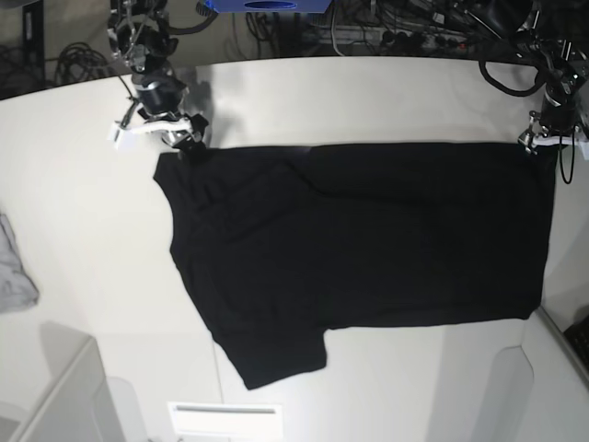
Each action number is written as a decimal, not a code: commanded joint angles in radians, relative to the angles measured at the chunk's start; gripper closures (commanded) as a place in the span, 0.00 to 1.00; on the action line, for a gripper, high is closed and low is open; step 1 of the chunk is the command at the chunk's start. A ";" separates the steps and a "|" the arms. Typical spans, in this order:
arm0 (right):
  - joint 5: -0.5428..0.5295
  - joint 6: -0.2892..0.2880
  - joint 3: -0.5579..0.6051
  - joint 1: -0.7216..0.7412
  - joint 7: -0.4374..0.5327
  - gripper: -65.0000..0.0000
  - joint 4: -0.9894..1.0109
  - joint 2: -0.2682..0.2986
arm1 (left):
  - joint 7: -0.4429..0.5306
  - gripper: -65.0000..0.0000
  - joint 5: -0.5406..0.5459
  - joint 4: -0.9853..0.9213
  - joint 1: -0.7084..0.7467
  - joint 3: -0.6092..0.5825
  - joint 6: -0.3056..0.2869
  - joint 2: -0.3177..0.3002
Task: Fold the T-shirt properly
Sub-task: 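Pull the shirt's collar edge taut between both grippers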
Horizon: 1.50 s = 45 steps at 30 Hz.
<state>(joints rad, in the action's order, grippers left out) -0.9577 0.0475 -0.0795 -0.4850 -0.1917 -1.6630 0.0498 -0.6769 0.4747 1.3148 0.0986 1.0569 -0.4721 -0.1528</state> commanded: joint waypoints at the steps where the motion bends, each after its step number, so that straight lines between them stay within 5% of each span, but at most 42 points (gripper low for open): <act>1: -0.005 -0.015 -0.004 0.002 0.014 0.44 -0.004 0.005 | -0.002 0.24 0.005 0.010 -0.004 0.003 0.005 -0.014; 5: -0.005 -0.015 -0.003 0.024 0.021 0.44 0.021 0.005 | -0.002 0.24 0.005 0.010 -0.010 0.003 0.054 -0.014; 22: -0.004 -0.015 -0.001 0.062 0.021 0.44 0.059 0.009 | 0.023 0.26 0.005 -0.123 -0.086 -0.005 0.057 -0.058; 32: -0.002 -0.015 -0.006 0.075 0.022 0.45 0.060 0.006 | 0.018 0.96 0.005 -0.123 -0.070 -0.005 0.057 -0.061; 40: -0.004 -0.053 -0.007 0.104 0.022 0.98 0.123 0.009 | 0.016 1.00 0.005 -0.114 -0.049 -0.005 0.057 -0.063; 45: -0.004 -0.107 -0.073 0.091 0.021 1.00 0.113 0.003 | -0.043 1.00 0.005 -0.094 -0.023 -0.005 0.057 -0.084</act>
<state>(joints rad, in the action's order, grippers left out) -0.9573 -0.0433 -0.1467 -0.3977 -0.1883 -1.5307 0.0479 -0.7109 0.4953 1.2079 0.0711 1.0489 -0.4225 -0.2203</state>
